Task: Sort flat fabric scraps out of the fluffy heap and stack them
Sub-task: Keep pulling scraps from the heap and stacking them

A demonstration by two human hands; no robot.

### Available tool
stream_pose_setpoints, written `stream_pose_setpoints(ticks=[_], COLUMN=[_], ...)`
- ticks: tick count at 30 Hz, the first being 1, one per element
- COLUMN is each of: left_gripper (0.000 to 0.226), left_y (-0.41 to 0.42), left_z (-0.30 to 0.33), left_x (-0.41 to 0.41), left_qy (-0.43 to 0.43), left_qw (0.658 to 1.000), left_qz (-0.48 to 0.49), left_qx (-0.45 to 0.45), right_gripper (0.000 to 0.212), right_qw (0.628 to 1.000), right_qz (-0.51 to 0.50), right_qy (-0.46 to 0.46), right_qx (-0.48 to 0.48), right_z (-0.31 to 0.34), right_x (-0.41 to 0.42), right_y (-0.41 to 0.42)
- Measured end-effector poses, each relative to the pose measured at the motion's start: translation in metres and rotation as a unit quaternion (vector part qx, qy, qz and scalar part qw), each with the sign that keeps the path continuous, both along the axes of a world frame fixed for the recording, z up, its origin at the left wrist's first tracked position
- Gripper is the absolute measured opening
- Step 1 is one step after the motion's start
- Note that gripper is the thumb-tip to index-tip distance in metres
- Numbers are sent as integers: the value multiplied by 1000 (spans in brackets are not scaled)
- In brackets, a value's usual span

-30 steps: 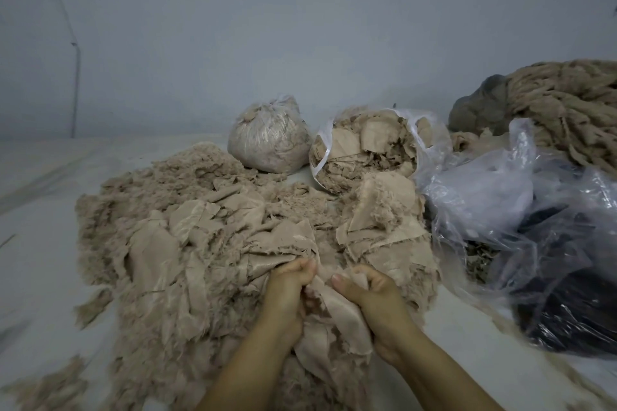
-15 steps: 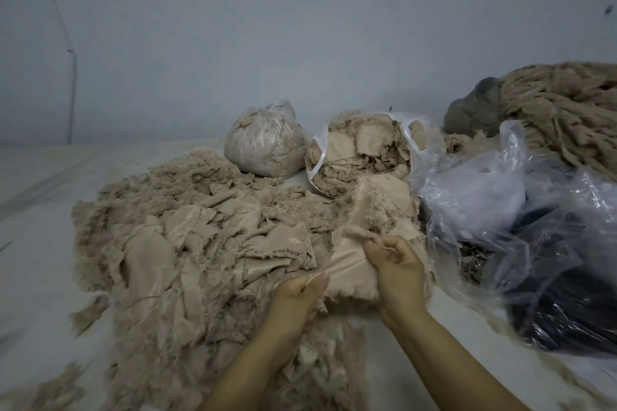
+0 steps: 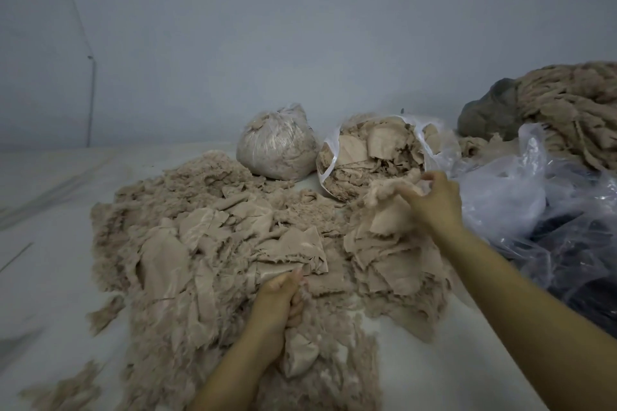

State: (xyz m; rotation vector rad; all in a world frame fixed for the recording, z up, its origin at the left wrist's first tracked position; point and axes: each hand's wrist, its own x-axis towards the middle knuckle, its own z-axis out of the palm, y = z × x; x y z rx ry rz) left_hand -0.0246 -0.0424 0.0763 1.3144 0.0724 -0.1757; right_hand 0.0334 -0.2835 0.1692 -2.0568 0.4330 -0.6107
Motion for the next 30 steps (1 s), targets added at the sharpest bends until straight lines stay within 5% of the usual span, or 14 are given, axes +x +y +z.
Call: stream_pose_setpoints(ticks=[3,6,8,10,12,14,16,20,23,27,30], left_gripper=[25,29,30,33,31,27,13,41,38,36,32], left_y=[-10,-28,-36,-32,-20,-5,7,15,9,-3,-5], left_z=[-1,1,2,1,-4,-6,-6,-7,-11,-10,-8], left_x=[5,8,8,5,5,9,14,17,17,19,15], left_qy=[8,7,-8,-74,-172,-216,-221,-246,-268,-270,-252], left_qw=[999,997,997,994,937,844,827,867,854,847,877], left_qz=[19,22,-5,-74,-171,-231,-254,-227,-201,-191,-190], left_qx=[-47,-76,-73,35,251,434,451,370,397,416,362], right_gripper=[27,29,22,21,24,21,17,7,11,35,21], right_qw=[992,925,936,959,949,922,893,850,895,956,964], right_qz=[129,350,330,247,205,193,177,139,182,292,255], right_qy=[-10,102,96,54,9,-12,-17,14,35,26,-29], right_qx=[4,107,73,126,237,336,413,508,406,28,64], right_z=[-26,-93,-123,-130,-124,-123,-125,-130,-130,-122,-122], right_x=[-44,-104,-115,-109,-105,-104,-105,-106,-108,-112,-106], right_y=[37,90,103,97,88,80,75,72,71,78,84])
